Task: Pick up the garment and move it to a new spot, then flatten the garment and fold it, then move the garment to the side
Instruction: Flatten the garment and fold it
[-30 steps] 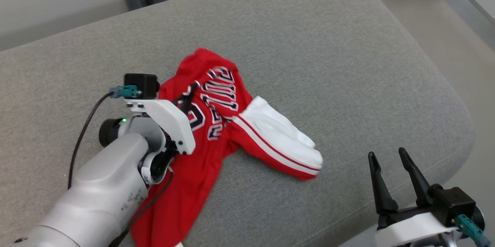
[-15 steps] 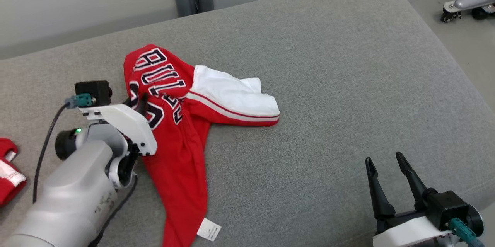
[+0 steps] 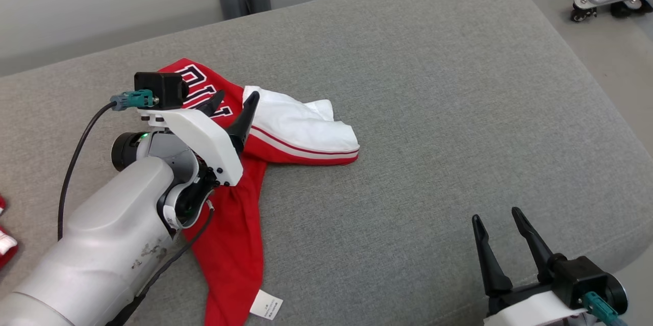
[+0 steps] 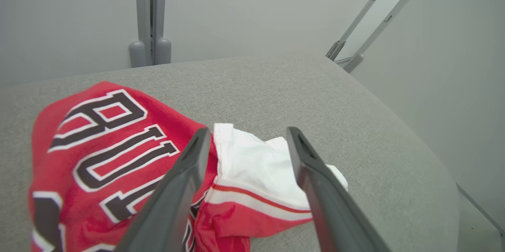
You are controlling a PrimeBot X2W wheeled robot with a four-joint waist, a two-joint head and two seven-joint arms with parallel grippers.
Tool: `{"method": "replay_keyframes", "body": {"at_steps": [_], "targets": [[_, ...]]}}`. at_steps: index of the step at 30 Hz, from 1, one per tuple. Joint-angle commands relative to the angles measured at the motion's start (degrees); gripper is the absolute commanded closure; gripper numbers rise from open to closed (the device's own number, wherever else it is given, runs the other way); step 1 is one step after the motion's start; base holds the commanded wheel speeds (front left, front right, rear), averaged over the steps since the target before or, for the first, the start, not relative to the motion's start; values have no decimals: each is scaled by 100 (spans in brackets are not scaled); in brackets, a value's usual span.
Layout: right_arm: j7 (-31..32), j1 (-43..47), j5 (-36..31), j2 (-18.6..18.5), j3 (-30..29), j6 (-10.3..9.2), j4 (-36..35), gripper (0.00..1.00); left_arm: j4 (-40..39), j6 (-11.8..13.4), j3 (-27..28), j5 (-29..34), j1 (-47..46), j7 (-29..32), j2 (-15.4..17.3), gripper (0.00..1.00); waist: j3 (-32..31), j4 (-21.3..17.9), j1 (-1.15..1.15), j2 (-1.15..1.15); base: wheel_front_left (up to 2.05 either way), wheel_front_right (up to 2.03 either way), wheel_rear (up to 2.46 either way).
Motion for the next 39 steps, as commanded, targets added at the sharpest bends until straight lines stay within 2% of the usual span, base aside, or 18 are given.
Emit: {"method": "replay_keyframes", "body": {"at_steps": [1, 4, 6, 15, 16, 17, 21, 26, 30, 33, 34, 35, 36, 39], "targets": [[-28, -132, 57, -24, 63, 1, -19, 0, 55, 78, -14, -28, -95, 133, 33, 0, 97, -136, 0, 0, 0, 0, 0], [-28, -232, 110, -28, 125, 1, -50, 0, 311, 268, -112, 89, -186, 311, 105, 0, 214, -326, 0, 0, 0, 0, 0], [-28, -255, 144, -25, 91, 1, -69, 0, 470, 308, -115, 84, -231, 372, 123, 0, 292, -420, 0, 0, 0, 0, 0], [-28, -161, 223, -24, 8, 1, -25, 0, 660, -55, -142, -71, -265, 661, 75, 0, 450, -529, 0, 0, 0, 0, 0], [-28, -186, 256, -25, 21, 1, -27, 0, 681, -70, -150, -58, -279, 650, 64, 41, 451, -540, 0, 0, 0, 0, 0], [-28, -217, 274, -26, 36, 1, -31, 0, 677, -125, -179, 0, -318, 601, 54, 100, 450, -548, 0, 0, 0, 0, 0], [-28, -235, 260, -26, 3, 1, -25, 0, 416, -353, -370, 240, -298, 336, -237, 100, 383, -511, 0, 0, 0, 0, 0], [-28, -179, 210, -24, -51, 1, -3, 0, -3, -455, -737, 514, 106, -23, -728, 100, 292, -465, 0, 0, 0, 0, 0], [-28, -176, 190, -25, -42, 1, 26, 0, -114, -387, -1001, 771, 487, -520, -1136, 100, 239, -465, 0, 0, 0, 0, 0], [-28, -181, 191, -25, -10, 1, 43, 0, 66, -424, -1157, 937, 808, -755, -1290, 100, 201, -490, 0, 0, 0, 0, 0], [-28, -179, 195, -25, -11, 1, 45, 0, 133, -453, -1199, 1018, 873, -813, -1311, 89, 189, -495, 0, 0, 0, 0, 0], [-28, -165, 188, -25, -18, 1, 45, 0, 217, -509, -1250, 1054, 977, -825, -1336, 53, 176, -496, 0, 0, 0, 0, 0], [-28, -150, 177, -25, -26, 1, 47, 0, 305, -563, -1299, 1099, 1090, -804, -1362, 0, 164, -496, 0, 0, 0, 0, 0], [-28, -123, 139, -25, -77, 1, 60, 0, 476, -773, -1372, 1237, 1304, -873, -1397, 0, 126, -482, 0, 0, 0, 0, 0]]}}
